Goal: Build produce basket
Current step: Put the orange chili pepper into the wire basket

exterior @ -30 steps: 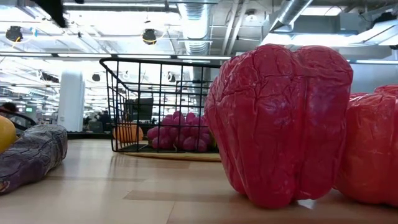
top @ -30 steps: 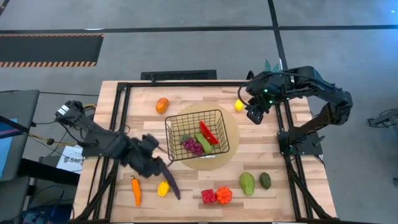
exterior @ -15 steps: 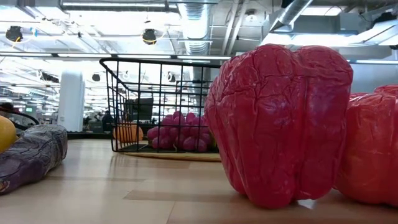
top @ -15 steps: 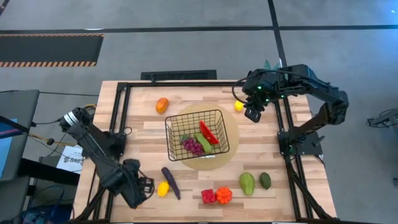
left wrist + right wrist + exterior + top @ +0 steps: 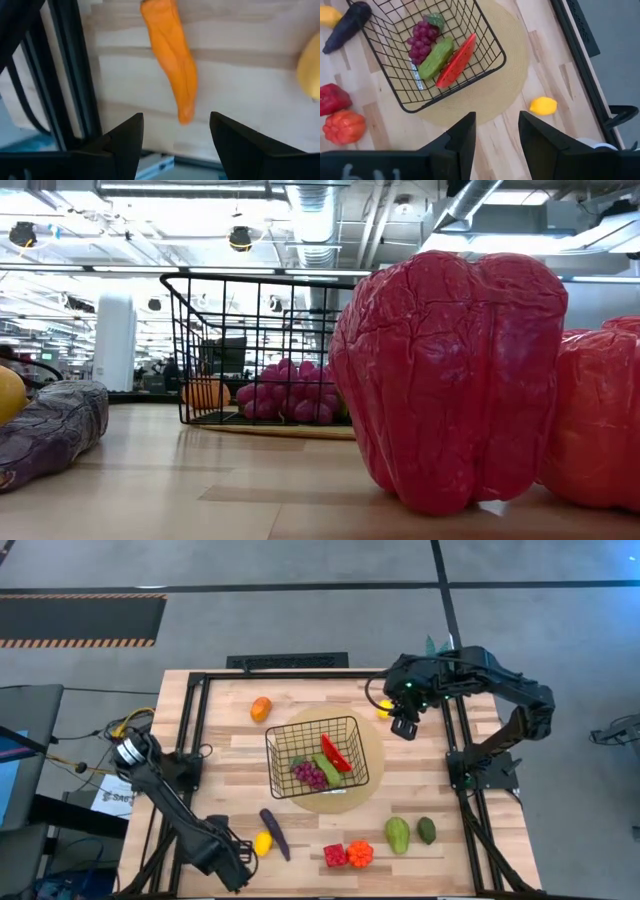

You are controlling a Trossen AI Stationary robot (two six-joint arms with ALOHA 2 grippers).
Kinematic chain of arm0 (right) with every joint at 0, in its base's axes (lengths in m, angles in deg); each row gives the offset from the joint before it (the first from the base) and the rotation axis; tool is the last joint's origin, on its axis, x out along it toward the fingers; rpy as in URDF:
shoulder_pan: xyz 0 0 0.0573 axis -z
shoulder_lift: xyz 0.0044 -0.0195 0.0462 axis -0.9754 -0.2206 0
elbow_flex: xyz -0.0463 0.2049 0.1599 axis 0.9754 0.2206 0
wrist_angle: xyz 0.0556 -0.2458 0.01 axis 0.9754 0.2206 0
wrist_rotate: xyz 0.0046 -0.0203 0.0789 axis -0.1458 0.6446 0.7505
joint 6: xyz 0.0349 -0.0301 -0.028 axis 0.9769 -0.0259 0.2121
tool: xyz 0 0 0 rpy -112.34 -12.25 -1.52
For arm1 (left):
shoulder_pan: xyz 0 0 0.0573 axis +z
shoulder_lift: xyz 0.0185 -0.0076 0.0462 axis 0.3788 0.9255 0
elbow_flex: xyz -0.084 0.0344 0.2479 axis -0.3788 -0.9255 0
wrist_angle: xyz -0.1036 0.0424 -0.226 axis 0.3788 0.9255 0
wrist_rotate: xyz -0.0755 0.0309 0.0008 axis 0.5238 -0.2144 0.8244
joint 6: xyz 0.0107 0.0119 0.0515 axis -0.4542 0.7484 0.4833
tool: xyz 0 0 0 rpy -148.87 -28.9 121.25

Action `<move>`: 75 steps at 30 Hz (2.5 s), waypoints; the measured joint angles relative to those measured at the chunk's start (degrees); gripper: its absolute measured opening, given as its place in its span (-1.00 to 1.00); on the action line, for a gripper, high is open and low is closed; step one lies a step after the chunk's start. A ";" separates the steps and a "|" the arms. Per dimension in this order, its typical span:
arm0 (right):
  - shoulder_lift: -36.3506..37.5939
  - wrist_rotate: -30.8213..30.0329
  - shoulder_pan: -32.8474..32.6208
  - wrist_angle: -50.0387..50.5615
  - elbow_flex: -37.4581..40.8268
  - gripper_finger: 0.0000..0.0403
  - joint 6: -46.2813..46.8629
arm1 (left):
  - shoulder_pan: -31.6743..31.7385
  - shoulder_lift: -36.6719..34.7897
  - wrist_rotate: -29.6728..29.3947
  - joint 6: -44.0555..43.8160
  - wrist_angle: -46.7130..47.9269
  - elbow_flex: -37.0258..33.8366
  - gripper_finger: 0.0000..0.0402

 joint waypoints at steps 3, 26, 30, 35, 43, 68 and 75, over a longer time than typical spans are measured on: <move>-0.10 0.00 -0.52 -0.06 0.00 -0.18 -0.36 | -0.03 2.63 -0.12 0.68 0.06 0.00 0.07; -0.04 0.19 -0.52 -0.07 0.00 -0.20 -2.08 | 0.23 6.61 1.11 1.72 -15.23 -9.86 -0.01; -0.04 0.22 -0.54 -0.07 0.00 -0.21 -2.04 | 1.22 6.68 -0.49 4.35 -16.64 -10.10 -0.38; -0.04 0.22 -0.54 -0.11 0.00 -0.21 -2.01 | 1.54 6.50 -1.94 7.13 -16.74 -10.03 -0.90; -0.04 0.22 -0.54 -0.09 0.00 -0.23 -1.64 | 1.77 1.85 -15.94 5.06 1.53 -2.07 -0.94; -0.02 0.22 1.28 0.01 0.00 -0.64 0.13 | 32.36 -10.46 -52.29 73.81 2.39 15.59 -0.93; 0.18 0.19 2.57 0.01 0.00 -0.93 -0.87 | 45.75 -9.82 -36.18 104.46 -12.49 15.61 -0.95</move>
